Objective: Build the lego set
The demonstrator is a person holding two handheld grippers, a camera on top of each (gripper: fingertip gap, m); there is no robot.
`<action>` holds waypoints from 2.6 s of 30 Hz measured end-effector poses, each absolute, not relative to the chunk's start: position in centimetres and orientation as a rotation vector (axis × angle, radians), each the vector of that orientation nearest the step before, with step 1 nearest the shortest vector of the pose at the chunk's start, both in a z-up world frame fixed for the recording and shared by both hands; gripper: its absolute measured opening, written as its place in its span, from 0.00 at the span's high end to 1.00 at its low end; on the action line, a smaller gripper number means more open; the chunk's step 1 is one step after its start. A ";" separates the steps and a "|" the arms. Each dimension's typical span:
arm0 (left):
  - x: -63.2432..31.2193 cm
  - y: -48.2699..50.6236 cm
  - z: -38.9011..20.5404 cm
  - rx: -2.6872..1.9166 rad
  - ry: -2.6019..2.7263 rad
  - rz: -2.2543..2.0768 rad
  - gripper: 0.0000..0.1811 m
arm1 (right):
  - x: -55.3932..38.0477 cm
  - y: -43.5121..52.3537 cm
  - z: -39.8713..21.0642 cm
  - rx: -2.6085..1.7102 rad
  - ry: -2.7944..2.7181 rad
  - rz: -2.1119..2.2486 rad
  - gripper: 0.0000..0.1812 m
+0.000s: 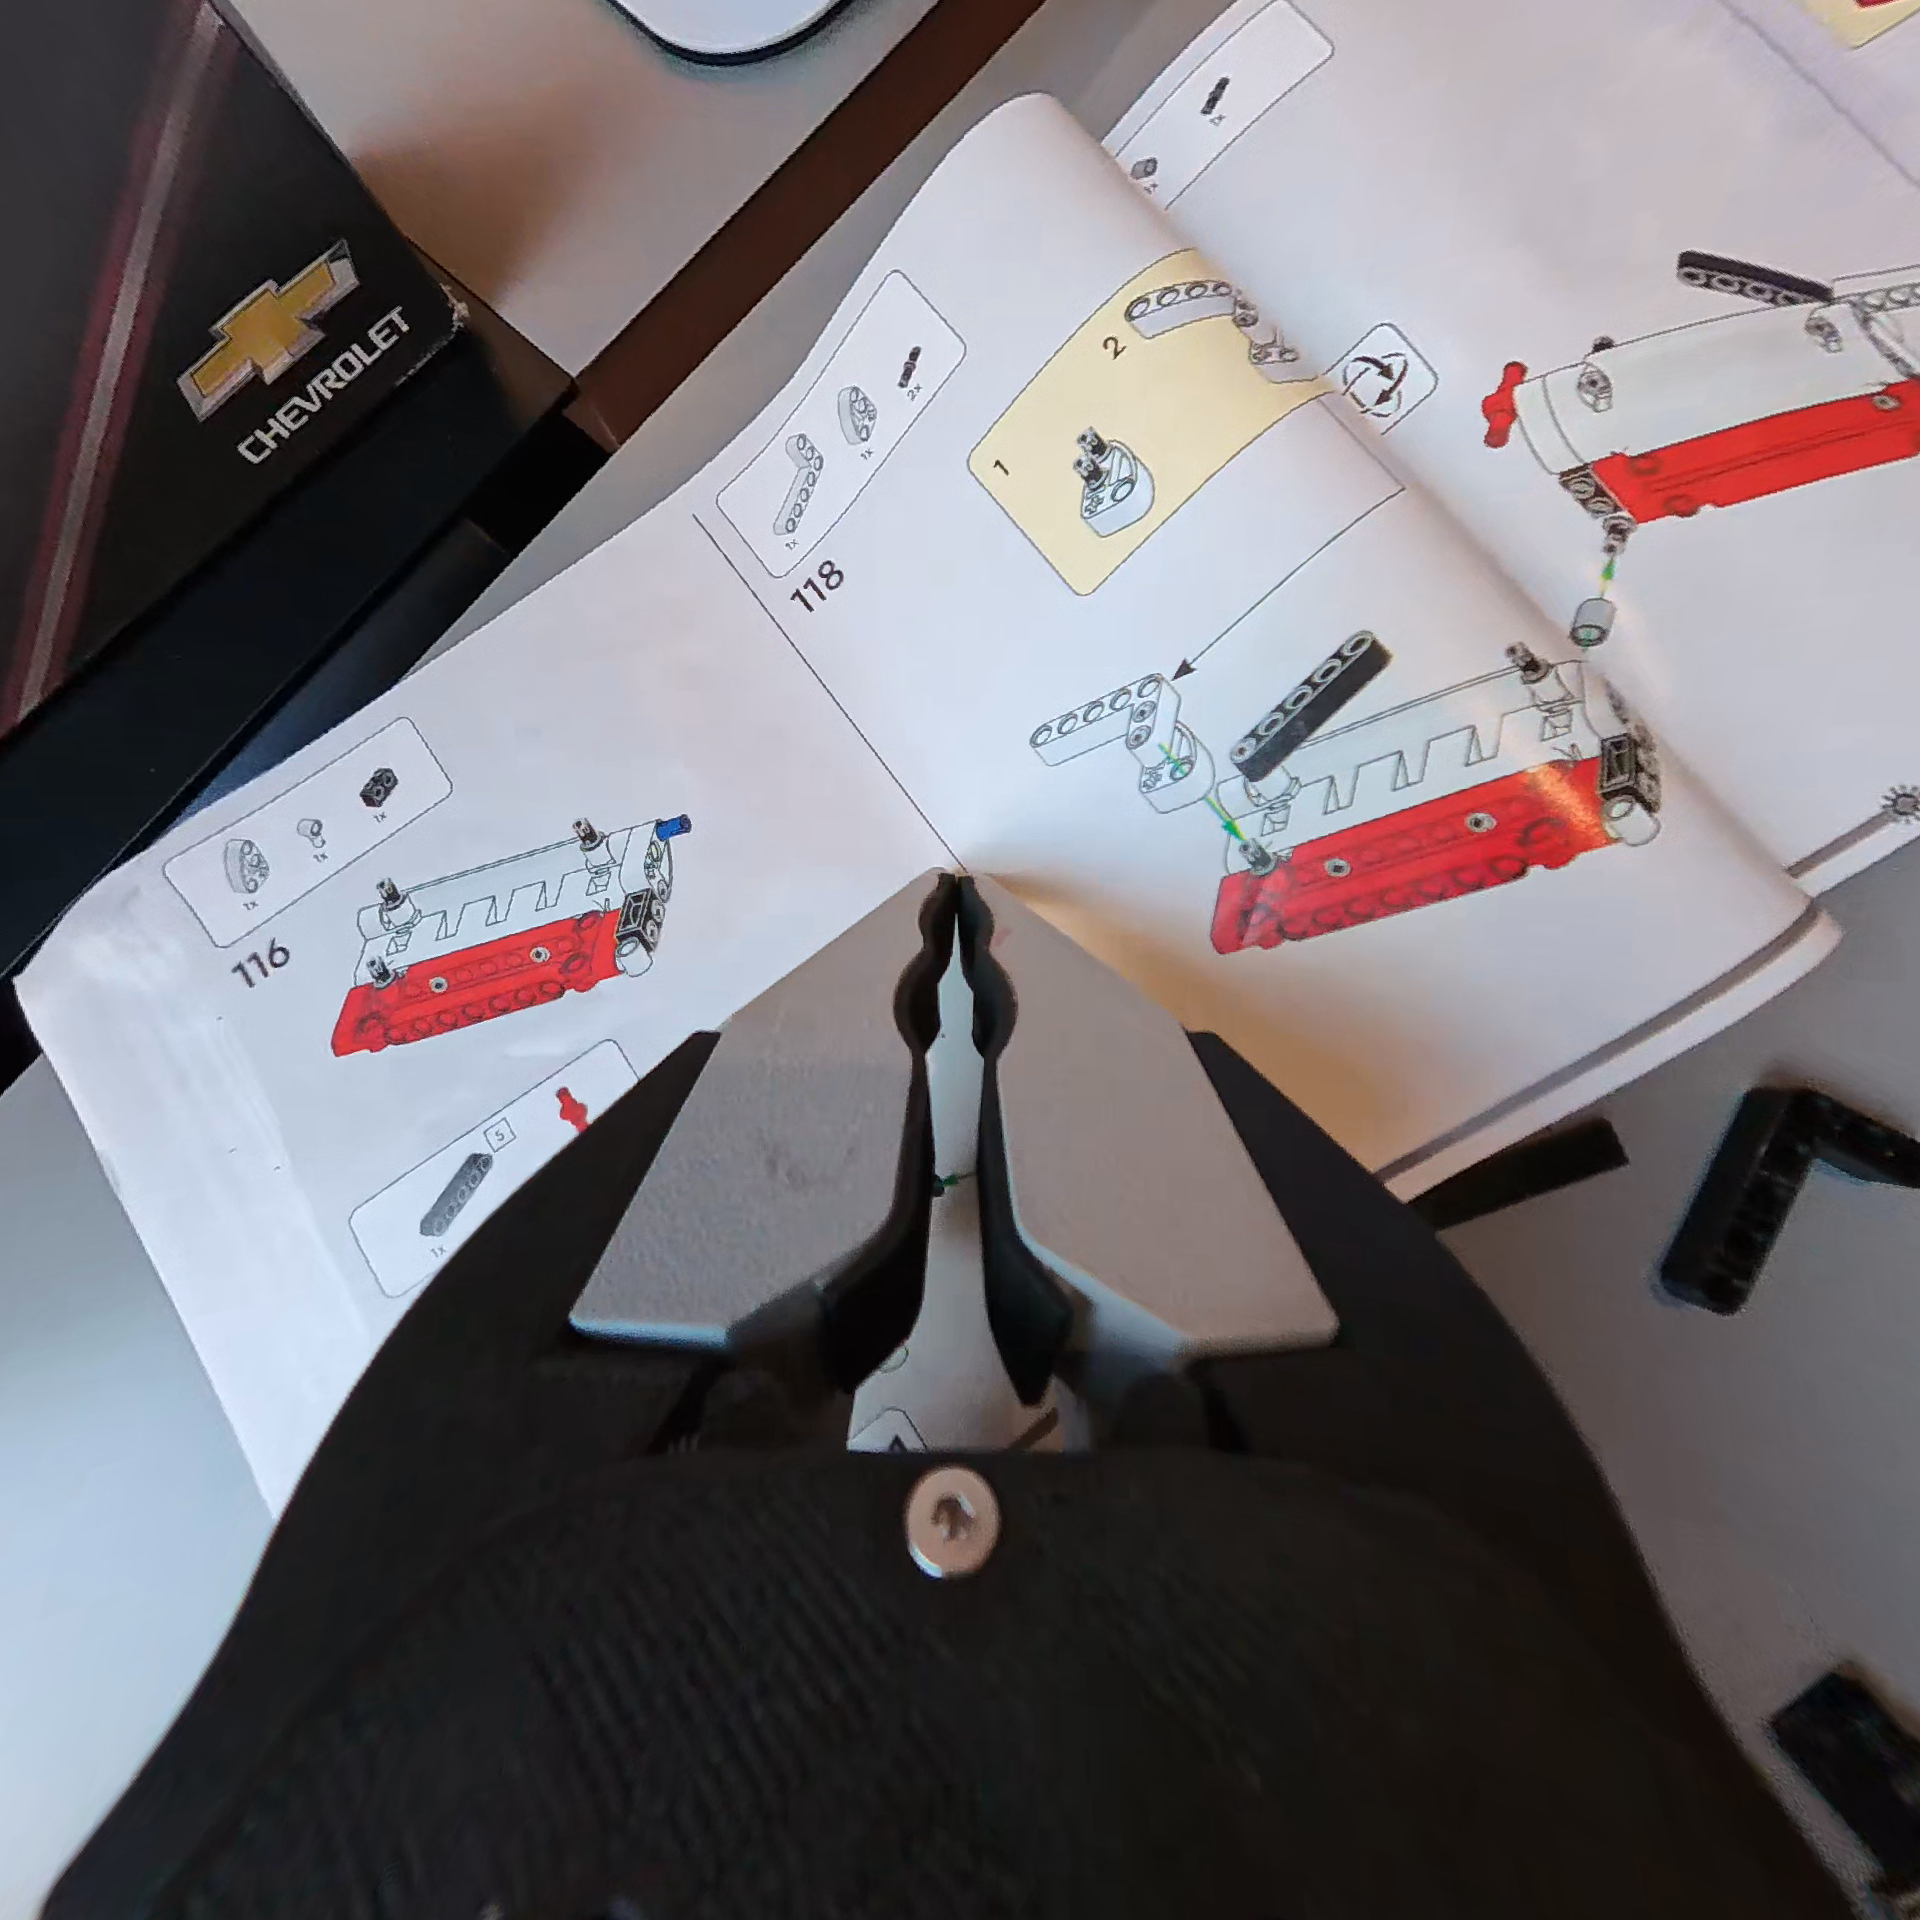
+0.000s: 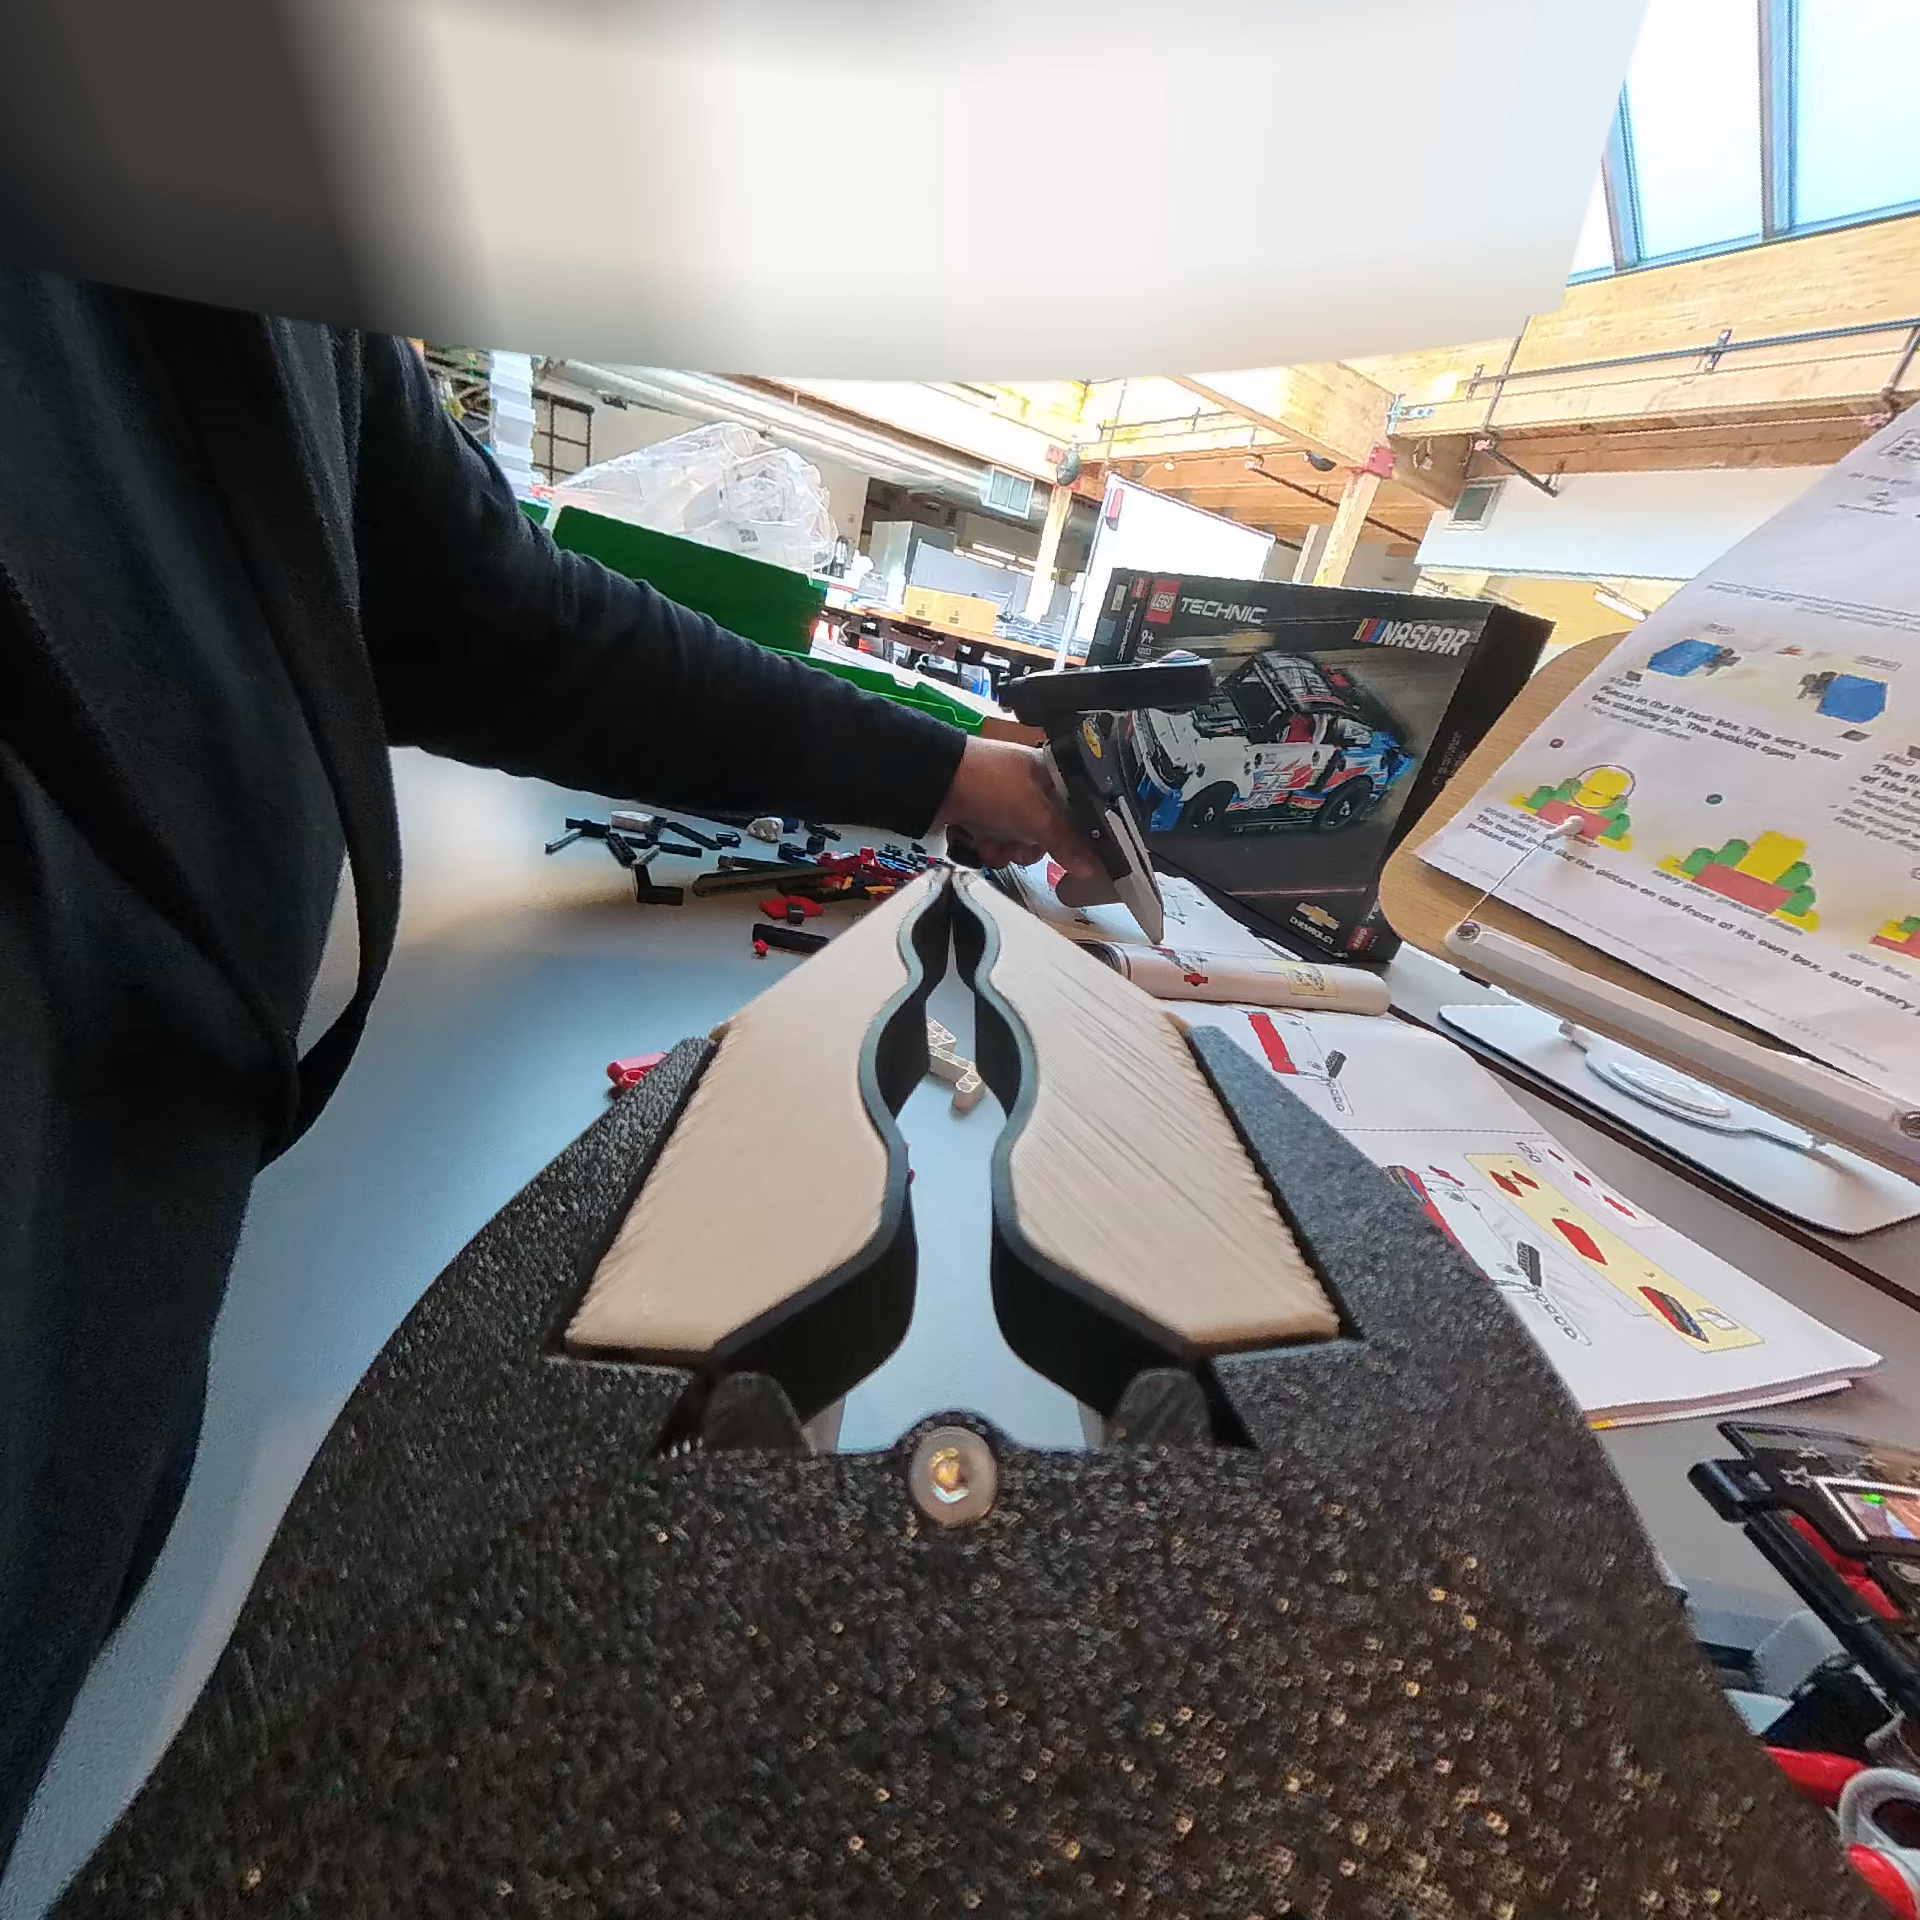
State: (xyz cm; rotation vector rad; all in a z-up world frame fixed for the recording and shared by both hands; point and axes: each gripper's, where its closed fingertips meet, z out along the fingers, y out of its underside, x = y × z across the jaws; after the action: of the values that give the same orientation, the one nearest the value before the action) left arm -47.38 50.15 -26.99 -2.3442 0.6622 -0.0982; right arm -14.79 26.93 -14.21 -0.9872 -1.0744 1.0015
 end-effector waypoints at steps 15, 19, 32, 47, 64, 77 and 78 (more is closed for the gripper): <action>-47.3 49.9 -26.7 -2.365 0.600 -0.189 1.00 | -14.9 27.0 -14.3 -0.990 -1.072 0.970 1.00; -47.5 47.8 -23.4 -2.363 0.553 -0.271 1.00 | -14.9 27.1 -14.4 -0.991 -1.070 0.959 1.00; -50.6 31.5 -21.0 -2.478 0.545 -0.120 0.90 | -15.3 27.0 -14.7 -0.996 -1.091 0.904 1.00; -52.0 30.7 -21.5 -2.404 0.408 -0.077 0.95 | -15.4 27.5 -15.0 -1.001 -1.092 0.836 1.00; -49.2 35.0 -26.6 -2.576 0.975 -0.017 1.00 | -15.1 27.7 -14.7 -1.009 -1.069 0.862 1.00; -49.1 34.1 -25.9 -2.336 1.686 0.178 0.99 | -14.9 27.8 -14.5 -1.006 -1.056 0.874 1.00; -49.5 34.2 -26.0 -2.343 1.703 0.193 1.00 | -14.9 27.8 -14.5 -1.006 -1.056 0.875 1.00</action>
State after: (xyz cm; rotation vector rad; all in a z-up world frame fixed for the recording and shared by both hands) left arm -49.50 34.18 -26.00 -2.3431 1.7032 0.1931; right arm -14.90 27.78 -14.53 -1.0063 -1.0556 0.8753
